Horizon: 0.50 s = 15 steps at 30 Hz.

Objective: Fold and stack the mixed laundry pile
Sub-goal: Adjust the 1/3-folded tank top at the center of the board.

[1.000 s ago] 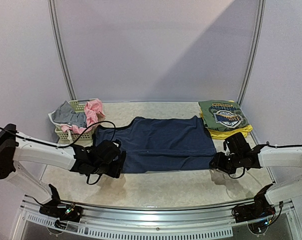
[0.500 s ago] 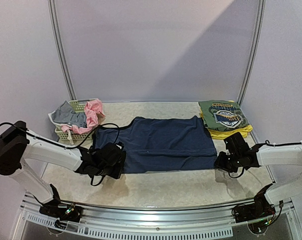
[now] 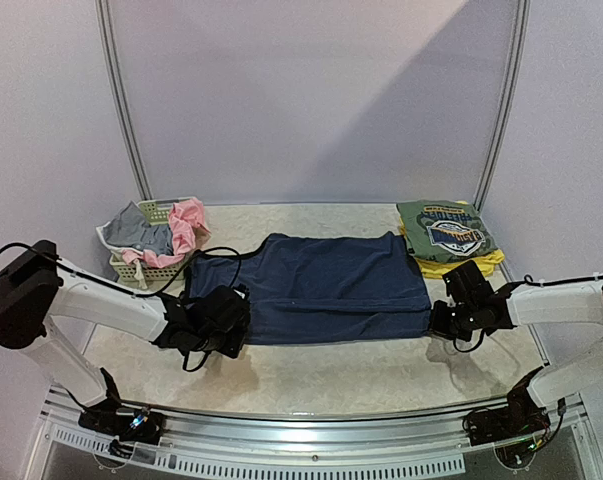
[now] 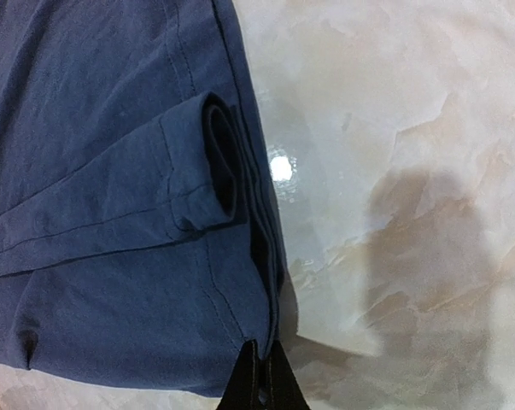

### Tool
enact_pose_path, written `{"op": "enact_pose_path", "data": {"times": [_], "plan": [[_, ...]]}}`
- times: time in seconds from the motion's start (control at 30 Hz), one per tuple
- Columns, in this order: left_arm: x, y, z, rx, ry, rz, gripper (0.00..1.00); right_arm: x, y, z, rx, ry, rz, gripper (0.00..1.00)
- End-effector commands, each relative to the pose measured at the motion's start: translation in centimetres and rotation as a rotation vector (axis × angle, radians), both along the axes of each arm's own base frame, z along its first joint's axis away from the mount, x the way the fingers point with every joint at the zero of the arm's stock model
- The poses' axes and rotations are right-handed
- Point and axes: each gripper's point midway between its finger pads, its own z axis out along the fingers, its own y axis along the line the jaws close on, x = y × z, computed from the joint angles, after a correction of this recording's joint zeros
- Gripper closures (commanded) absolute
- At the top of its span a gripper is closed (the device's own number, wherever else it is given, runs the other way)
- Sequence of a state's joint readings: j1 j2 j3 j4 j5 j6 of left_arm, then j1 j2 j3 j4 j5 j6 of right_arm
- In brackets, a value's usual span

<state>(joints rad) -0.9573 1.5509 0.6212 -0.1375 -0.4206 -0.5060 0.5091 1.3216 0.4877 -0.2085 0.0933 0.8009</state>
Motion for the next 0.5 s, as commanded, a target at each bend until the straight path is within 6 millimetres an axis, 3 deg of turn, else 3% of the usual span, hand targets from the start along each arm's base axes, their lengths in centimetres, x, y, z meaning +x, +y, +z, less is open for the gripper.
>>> {"op": "enact_pose_path", "data": {"times": [0.0, 0.13, 0.23, 0.47], "plan": [[0.6, 1.1, 3.1, 0.055, -0.044, 0.029, 1.0, 0.6, 0.1, 3.3, -0.03, -0.013, 0.036, 1.0], [0.1, 2.6, 6.8, 0.016, -0.091, 0.065, 1.0, 0.3, -1.6, 8.1, -0.062, -0.099, -0.001, 1.0], [-0.9, 3.1, 6.9, -0.004, -0.057, 0.06, 1.0, -1.0, -2.0, 9.0, -0.009, -0.136, -0.022, 1.0], [-2.8, 1.4, 2.4, 0.038, 0.066, 0.007, 1.0, -4.3, -2.0, 4.7, 0.036, 0.0, -0.012, 1.0]]}}
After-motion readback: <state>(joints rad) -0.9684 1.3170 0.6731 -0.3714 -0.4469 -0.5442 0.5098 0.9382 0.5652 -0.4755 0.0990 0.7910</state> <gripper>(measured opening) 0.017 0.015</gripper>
